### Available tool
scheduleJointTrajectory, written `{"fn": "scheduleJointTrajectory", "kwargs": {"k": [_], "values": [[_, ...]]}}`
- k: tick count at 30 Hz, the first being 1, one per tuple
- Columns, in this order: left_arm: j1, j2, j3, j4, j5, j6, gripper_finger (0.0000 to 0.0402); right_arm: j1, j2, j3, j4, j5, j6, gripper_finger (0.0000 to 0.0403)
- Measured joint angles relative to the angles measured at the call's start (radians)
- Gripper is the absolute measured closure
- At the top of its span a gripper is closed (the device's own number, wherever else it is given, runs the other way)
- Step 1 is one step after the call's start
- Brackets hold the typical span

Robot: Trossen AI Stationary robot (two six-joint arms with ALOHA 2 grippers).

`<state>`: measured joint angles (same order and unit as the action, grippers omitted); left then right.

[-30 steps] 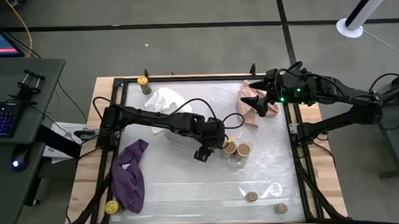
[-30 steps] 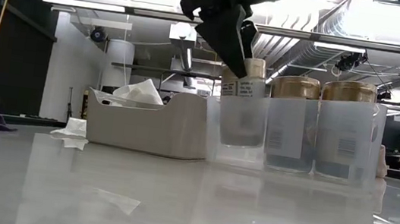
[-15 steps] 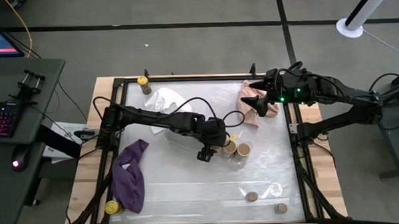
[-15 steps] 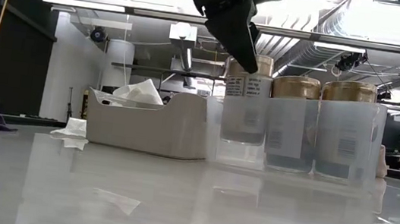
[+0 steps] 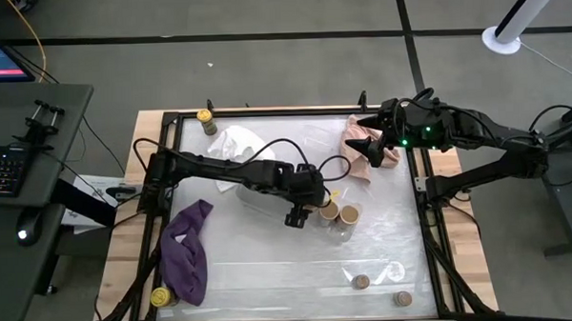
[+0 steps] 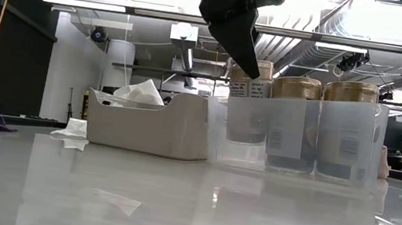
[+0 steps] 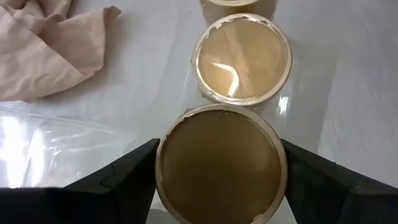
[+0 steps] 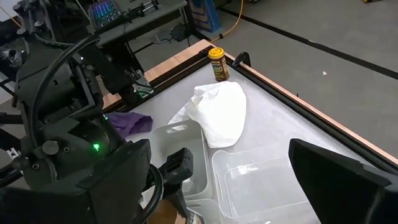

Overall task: Sort spices by type
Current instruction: Put the gold seasoning bottle into the bottom transparent bin

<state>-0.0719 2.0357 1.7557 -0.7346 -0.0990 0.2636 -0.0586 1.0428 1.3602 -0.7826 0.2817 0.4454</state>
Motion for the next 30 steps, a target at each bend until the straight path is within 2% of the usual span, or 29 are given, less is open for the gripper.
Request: {"fn": "scheduleJointTrajectory", "kwargs": {"k": [3, 8, 10, 19, 30], "values": [[0.0, 0.0, 0.0, 0.0, 0.014, 0.0, 0.0117, 0.0, 0.0, 0.0, 0.0, 0.0, 0.003, 0.0025], [0.0, 0.0, -0.001, -0.005, 0.14, 0.025, 0.0117, 0.0, 0.0, 0.0, 0.0, 0.0, 0.003, 0.0025], [0.0, 0.0, -0.001, -0.005, 0.156, 0.033, 0.0117, 0.0, 0.0, 0.0, 0.0, 0.0, 0.002, 0.0025], [0.001, 0.038, -0.001, -0.002, 0.142, 0.029, 0.0111, 0.0, 0.0, 0.0, 0.0, 0.0, 0.007, 0.0025], [0.0, 0.065, -0.001, -0.005, 0.067, 0.028, 0.0049, 0.0, 0.0, 0.0, -0.006, 0.0, 0.022, 0.0025]]}}
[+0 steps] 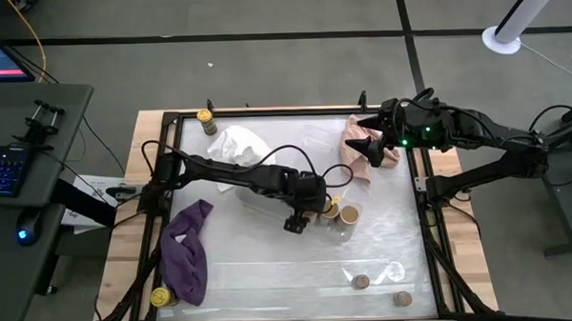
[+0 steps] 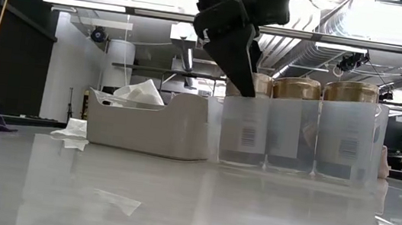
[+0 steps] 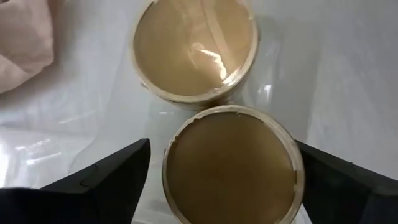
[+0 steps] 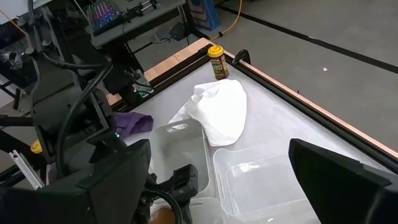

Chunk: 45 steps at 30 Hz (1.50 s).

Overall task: Sort spices by type
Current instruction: Put the gold seasoning bottle into the bottom transparent bin, then put the left brown seasoning bottle into the top transparent bin

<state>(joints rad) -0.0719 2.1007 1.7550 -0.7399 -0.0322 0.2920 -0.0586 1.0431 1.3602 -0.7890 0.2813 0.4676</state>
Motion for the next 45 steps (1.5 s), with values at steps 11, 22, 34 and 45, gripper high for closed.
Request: {"fn": "scheduleJointTrajectory", "kwargs": {"k": [11, 22, 34, 45], "values": [[0.0, -0.04, 0.0, -0.078, -0.028, 0.059, 0.0014, 0.0, 0.0, 0.0, 0.0, 0.0, -0.004, 0.0025], [0.009, -0.26, 0.002, -0.207, -0.02, 0.05, 0.0014, -0.002, 0.0, 0.0, 0.001, -0.003, -0.023, 0.0025], [0.027, -0.655, -0.357, -0.152, -0.033, -0.317, 0.0014, 0.156, 0.152, 0.0, -0.077, -0.411, 0.19, 0.0025], [-0.039, -0.768, -0.681, 0.009, 0.008, -0.74, 0.0014, 0.616, 0.489, 0.0, -0.285, -0.392, 0.393, 0.0025]]}}
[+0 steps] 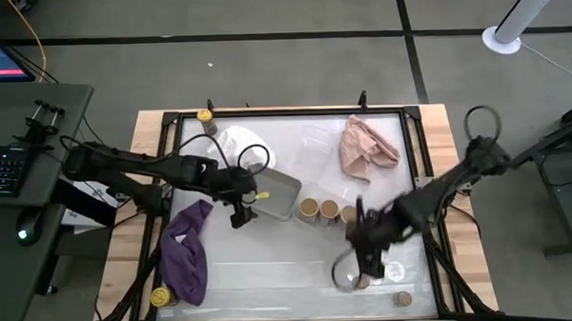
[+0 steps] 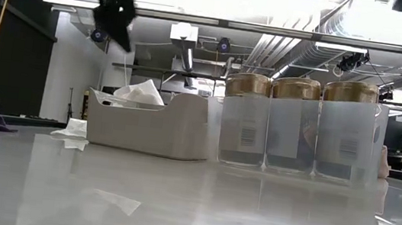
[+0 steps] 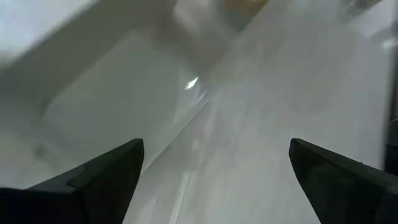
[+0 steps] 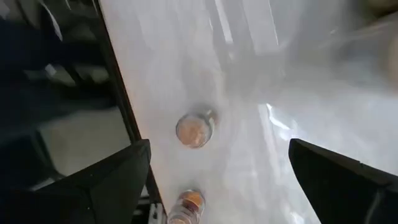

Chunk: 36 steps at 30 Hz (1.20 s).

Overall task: Sort spices by type
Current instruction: Put the left brown seasoning bottle into the top transparent bin

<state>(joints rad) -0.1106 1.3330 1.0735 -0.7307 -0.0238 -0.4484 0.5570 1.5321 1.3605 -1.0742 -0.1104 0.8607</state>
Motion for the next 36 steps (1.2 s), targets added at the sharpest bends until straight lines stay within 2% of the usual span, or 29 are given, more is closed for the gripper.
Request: {"fn": "scheduleJointTrajectory", "kwargs": {"k": [4, 8, 12, 21, 25, 31, 36], "values": [[-0.011, -0.06, 0.043, 0.105, -0.041, 0.051, 0.0014, 0.079, 0.145, 0.0, 0.062, -0.032, 0.004, 0.0025], [-0.003, -0.16, 0.061, 0.182, -0.155, 0.154, 0.0014, 0.112, 0.253, 0.0, 0.102, -0.064, 0.008, 0.0025], [0.018, -0.256, 0.062, 0.171, -0.257, 0.189, 0.0014, 0.12, 0.318, 0.0, 0.117, -0.051, 0.03, 0.0025], [0.044, -0.372, 0.062, 0.12, -0.28, 0.138, 0.0014, 0.131, 0.419, 0.0, 0.14, -0.048, 0.022, 0.0029], [0.028, -0.42, 0.062, 0.139, -0.276, 0.138, 0.0014, 0.131, 0.433, 0.0, 0.135, -0.039, 0.021, 0.0073], [0.025, -0.502, 0.062, 0.174, -0.303, 0.131, 0.0014, 0.131, 0.399, 0.0, 0.084, -0.026, -0.009, 0.0222], [0.025, -0.571, 0.062, 0.179, -0.333, 0.103, 0.0014, 0.117, 0.251, 0.0, -0.032, -0.039, -0.097, 0.0221]]}}
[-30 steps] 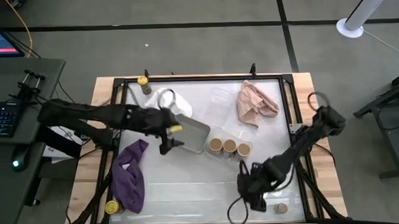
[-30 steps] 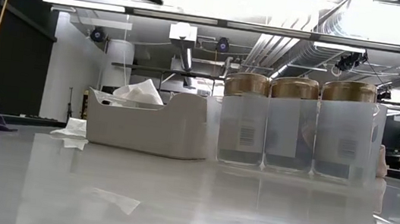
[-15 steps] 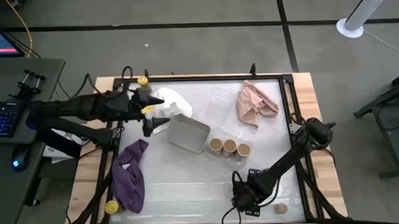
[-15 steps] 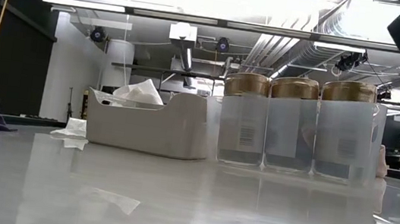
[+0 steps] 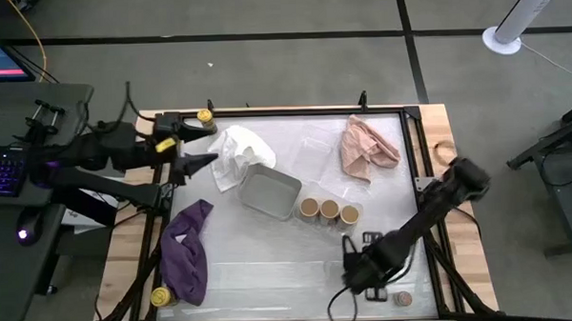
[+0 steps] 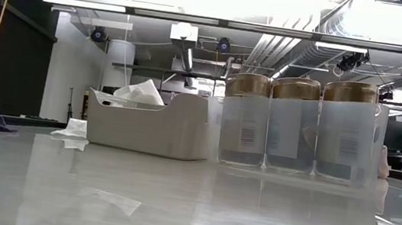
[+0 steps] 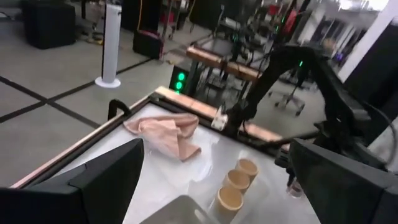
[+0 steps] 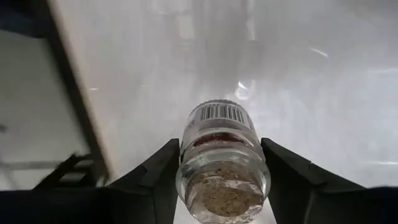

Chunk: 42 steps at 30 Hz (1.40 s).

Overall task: Sort spices by type
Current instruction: Put the left brown seasoning bottle into the top transparent bin

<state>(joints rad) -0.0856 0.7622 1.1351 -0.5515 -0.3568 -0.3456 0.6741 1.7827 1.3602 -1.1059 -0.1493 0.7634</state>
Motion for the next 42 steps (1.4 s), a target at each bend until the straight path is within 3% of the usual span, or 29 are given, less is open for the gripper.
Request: {"fn": "scheduleJointTrajectory", "kwargs": {"k": [5, 11, 15, 18, 23, 28, 39, 42], "values": [[0.0, -0.05, 0.0, 0.003, -0.022, -0.029, 0.0014, -0.108, -0.241, 0.0, -0.125, 0.076, -0.004, 0.0221], [0.0, -0.06, 0.0, -0.005, -0.026, -0.038, 0.0014, -0.442, -0.439, 0.003, -0.066, 0.345, -0.1, 0.0221], [0.0, -0.033, 0.0, -0.004, -0.027, -0.046, 0.0014, -0.732, -0.407, 0.003, 0.066, 0.352, -0.291, 0.0221], [0.0, -0.003, 0.0, -0.004, -0.029, -0.057, 0.0014, -0.925, -0.324, 0.003, 0.163, 0.277, -0.357, 0.0221], [0.0, 0.04, -0.001, -0.006, -0.029, -0.068, 0.0014, -1.134, -0.163, 0.003, 0.204, 0.145, -0.392, 0.0221], [0.0, 0.07, -0.001, -0.005, -0.029, -0.08, 0.0014, -1.178, -0.06, 0.002, 0.217, 0.126, -0.452, 0.0221], [0.0, 0.096, -0.001, -0.004, -0.029, -0.099, 0.0014, -1.172, 0.03, 0.002, 0.227, 0.157, -0.441, 0.0221], [0.0, 0.097, -0.001, -0.004, -0.029, -0.099, 0.0014, -1.171, 0.044, 0.002, 0.226, 0.159, -0.412, 0.0187]]}}
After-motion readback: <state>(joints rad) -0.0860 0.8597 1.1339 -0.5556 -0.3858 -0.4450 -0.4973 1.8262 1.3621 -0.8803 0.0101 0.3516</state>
